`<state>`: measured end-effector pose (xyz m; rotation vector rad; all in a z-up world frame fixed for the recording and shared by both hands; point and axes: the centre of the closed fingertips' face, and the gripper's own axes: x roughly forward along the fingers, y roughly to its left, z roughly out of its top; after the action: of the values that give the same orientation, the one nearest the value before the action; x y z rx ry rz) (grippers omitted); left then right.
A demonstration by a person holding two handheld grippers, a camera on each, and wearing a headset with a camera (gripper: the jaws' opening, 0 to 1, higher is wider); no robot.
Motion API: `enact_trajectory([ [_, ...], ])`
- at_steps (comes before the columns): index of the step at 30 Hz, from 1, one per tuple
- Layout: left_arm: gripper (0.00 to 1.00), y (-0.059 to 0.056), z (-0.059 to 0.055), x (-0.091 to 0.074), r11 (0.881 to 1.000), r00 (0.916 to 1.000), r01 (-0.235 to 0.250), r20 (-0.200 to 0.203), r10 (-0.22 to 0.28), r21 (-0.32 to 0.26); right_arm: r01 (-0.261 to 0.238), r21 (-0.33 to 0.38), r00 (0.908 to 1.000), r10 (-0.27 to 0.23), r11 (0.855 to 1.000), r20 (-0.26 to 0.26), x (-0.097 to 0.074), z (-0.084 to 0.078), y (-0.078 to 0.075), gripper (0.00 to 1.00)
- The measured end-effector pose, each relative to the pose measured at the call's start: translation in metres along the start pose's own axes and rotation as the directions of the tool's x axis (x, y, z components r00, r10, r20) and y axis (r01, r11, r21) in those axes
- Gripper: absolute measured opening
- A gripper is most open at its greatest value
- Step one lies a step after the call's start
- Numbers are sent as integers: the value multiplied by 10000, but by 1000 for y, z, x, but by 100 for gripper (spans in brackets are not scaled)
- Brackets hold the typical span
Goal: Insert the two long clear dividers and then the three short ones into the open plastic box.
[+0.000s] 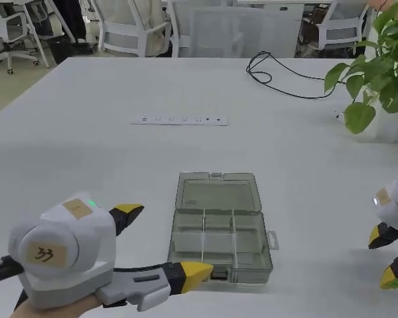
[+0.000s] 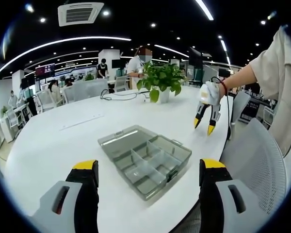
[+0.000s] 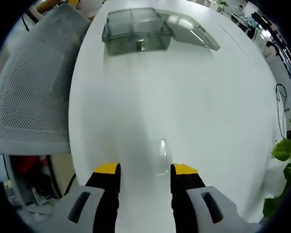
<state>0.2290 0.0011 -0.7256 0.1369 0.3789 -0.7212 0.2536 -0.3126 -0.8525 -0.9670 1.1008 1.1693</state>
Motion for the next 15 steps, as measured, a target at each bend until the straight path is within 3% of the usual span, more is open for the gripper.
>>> enact_trajectory([
  [4, 87, 1, 0, 1, 10000, 10000, 8, -20, -8, -5, -20, -363, 9996, 11, 9993, -264, 1, -6, -1, 40],
  [15, 86, 2, -3, -1, 10000, 9999, -48, -140, 48, -11, -120, -542, 9998, 111, 9985, -182, 2, -9, -2, 37],
])
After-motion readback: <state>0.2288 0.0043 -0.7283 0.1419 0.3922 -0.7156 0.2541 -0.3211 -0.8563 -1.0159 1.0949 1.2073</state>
